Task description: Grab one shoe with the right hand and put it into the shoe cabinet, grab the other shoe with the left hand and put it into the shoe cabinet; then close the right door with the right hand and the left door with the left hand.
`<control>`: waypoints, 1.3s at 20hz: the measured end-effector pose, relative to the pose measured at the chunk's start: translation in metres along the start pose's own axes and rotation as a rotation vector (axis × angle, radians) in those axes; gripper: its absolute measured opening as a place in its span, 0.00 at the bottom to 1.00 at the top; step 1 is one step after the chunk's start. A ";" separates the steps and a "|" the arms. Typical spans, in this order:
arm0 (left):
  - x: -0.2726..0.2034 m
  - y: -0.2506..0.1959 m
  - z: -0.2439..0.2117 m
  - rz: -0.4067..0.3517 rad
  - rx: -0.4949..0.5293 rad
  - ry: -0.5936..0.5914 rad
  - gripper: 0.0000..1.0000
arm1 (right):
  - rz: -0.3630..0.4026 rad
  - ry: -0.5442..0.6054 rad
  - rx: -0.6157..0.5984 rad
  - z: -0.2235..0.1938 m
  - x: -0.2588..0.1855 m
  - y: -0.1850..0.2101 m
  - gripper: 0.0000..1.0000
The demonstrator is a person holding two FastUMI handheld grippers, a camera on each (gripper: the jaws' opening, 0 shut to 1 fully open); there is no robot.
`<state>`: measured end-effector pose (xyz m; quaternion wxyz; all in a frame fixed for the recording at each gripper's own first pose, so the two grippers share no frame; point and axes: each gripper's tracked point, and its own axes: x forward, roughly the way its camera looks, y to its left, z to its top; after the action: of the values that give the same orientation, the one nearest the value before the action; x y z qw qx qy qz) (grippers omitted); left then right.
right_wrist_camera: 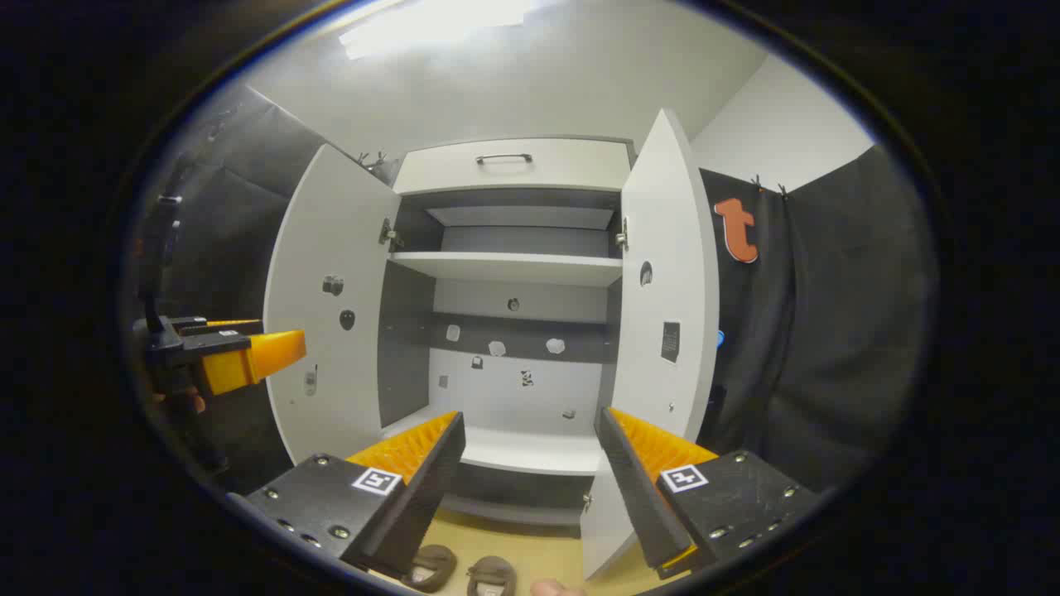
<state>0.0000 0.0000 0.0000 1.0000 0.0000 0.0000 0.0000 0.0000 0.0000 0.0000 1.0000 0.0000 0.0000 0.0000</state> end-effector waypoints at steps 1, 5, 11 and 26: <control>0.002 0.000 0.000 0.002 -0.001 0.001 0.96 | -0.001 0.003 -0.001 -0.001 0.000 -0.001 0.97; 0.002 -0.001 -0.002 0.009 -0.004 0.004 0.92 | 0.004 0.011 -0.003 -0.006 0.002 0.000 0.98; 0.007 -0.001 -0.008 0.016 -0.012 0.022 0.96 | 0.017 0.024 -0.010 -0.013 0.006 0.003 0.98; 0.001 0.024 -0.004 0.075 0.010 0.020 0.92 | 0.118 0.314 -0.053 -0.179 0.007 0.043 0.98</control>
<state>0.0010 0.0240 -0.0037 0.9992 0.0052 0.0102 0.0374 0.0066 0.0429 -0.1794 0.9856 -0.0264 0.1564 0.0585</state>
